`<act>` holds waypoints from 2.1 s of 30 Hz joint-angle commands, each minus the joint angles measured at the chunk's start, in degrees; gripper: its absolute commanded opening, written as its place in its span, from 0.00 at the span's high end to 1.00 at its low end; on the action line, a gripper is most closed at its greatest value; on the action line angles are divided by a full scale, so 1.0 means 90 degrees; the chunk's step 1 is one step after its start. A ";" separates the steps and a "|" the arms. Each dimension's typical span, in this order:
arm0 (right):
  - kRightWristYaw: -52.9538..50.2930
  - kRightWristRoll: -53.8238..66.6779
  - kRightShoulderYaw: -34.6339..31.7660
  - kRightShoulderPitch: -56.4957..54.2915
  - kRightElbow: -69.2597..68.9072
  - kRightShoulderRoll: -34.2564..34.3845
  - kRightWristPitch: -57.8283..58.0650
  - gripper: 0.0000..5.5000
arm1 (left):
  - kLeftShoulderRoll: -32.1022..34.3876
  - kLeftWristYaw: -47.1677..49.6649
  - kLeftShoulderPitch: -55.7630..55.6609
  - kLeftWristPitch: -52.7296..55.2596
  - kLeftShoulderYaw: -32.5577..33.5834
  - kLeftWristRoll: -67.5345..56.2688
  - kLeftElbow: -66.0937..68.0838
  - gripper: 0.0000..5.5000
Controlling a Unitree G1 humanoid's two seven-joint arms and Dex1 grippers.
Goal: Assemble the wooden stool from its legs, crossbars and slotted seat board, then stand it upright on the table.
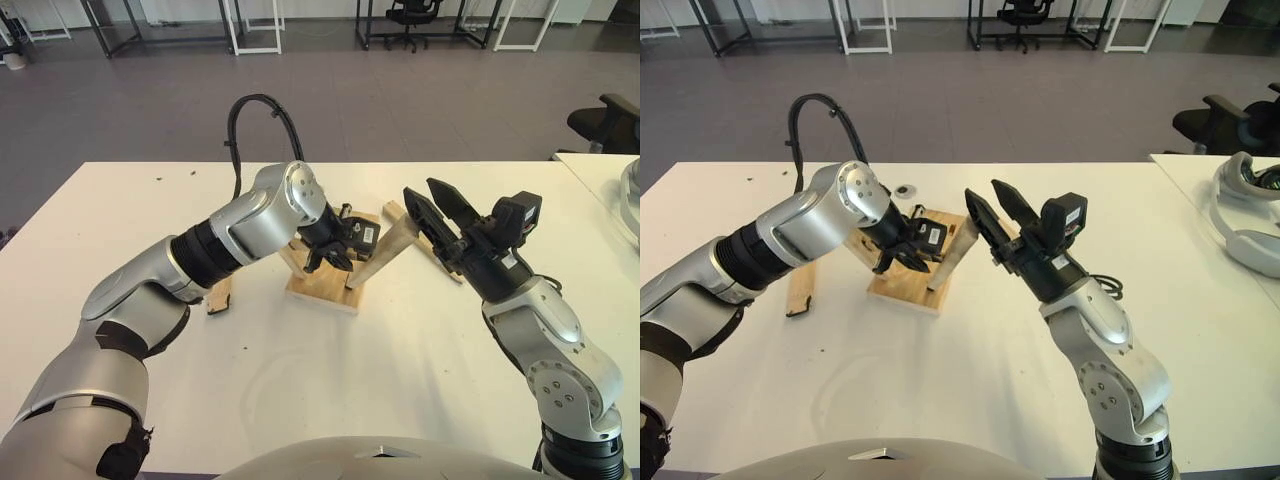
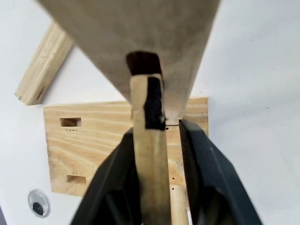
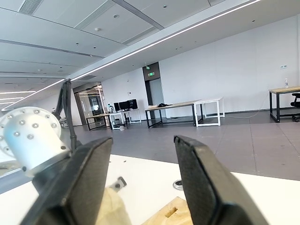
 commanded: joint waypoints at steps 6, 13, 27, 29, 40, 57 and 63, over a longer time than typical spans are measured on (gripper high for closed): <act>-0.0086 -0.0267 0.0213 0.0094 0.0248 0.0083 0.0195 0.55 | -0.0210 -0.0218 -0.0503 0.0361 0.0681 -0.0141 -0.0300 0.55; -0.0007 -0.0289 0.0125 0.0071 0.0312 0.0101 0.0085 0.55 | 0.0453 -0.0465 -0.1195 -0.0118 0.1681 -0.0222 -0.0151 0.48; 0.0532 -0.0747 0.0341 0.0041 0.0658 -0.0439 0.0325 0.55 | 0.1352 0.1419 -0.2042 0.1390 0.4718 -0.0743 0.0647 0.48; 0.0549 -0.0817 0.0406 -0.0034 0.0670 -0.0458 0.0359 0.55 | 0.1489 0.2107 -0.1525 0.1866 0.5465 -0.0760 0.0634 0.48; 0.0577 -0.0862 0.0463 -0.0399 0.0969 -0.0607 0.0497 0.55 | -0.1709 0.5393 0.3183 0.5172 0.7200 -0.0769 -0.3967 0.48; 0.0417 -0.1021 0.0929 -0.1043 0.1655 0.0078 0.0712 0.55 | -0.3667 0.6905 0.3451 0.5891 0.6201 -0.1095 -0.4951 0.48; 0.0470 -0.1074 0.1178 -0.0974 0.1805 0.0158 0.0796 0.55 | -0.4022 0.7039 0.3682 0.5912 0.5353 -0.1446 -0.4973 0.48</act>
